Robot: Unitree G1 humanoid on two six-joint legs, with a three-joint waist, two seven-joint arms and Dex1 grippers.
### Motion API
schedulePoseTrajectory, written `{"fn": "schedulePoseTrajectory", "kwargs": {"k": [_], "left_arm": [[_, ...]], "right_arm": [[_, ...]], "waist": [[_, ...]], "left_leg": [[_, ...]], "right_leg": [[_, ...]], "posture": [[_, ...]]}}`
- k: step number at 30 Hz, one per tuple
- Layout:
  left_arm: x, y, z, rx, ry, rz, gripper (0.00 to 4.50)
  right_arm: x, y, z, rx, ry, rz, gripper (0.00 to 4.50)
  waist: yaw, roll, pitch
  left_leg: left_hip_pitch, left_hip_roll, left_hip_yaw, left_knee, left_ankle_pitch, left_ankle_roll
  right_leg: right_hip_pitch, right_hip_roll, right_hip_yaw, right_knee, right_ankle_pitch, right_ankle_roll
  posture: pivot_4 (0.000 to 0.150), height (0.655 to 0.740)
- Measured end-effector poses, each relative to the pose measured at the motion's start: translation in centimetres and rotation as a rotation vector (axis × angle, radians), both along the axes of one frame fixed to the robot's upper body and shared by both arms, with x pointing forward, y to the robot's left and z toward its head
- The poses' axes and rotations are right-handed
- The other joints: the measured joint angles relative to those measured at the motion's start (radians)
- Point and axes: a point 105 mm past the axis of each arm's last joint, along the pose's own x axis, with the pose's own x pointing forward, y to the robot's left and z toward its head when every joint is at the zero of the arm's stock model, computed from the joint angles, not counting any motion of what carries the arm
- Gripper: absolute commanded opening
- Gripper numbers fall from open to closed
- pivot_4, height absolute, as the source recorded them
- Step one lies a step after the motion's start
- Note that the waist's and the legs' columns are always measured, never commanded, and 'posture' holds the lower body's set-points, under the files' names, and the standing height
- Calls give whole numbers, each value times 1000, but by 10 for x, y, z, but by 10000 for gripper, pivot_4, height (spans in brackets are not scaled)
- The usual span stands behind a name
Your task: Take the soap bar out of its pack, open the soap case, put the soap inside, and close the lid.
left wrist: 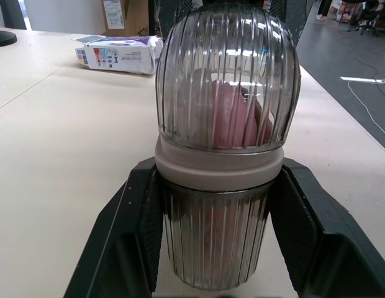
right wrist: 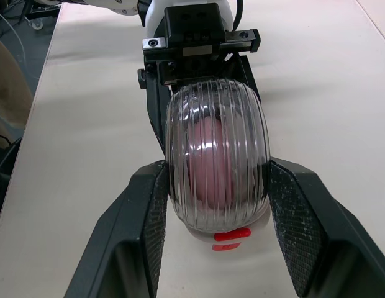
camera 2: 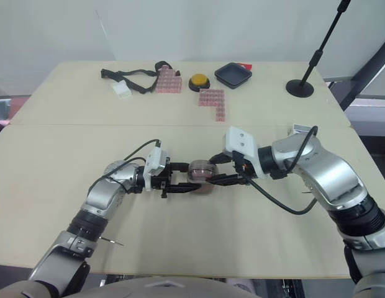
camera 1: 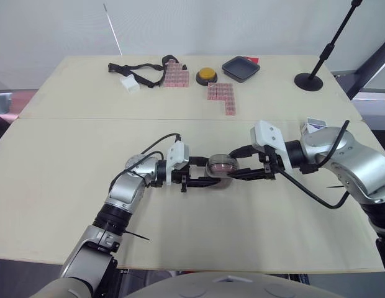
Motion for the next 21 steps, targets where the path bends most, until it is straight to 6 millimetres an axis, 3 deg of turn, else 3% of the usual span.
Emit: {"fn": "schedulePoseTrajectory", "kwargs": {"k": [21], "left_arm": [[0, 0, 0, 0, 0, 1, 19284]], "right_arm": [[3, 0, -3, 3, 1, -4, 19368]], "waist": [[0, 0, 0]], "left_leg": [[0, 0, 0, 0, 0, 0]], "right_leg": [[0, 0, 0, 0, 0, 0]], "posture": [[1500, 7400]]}}
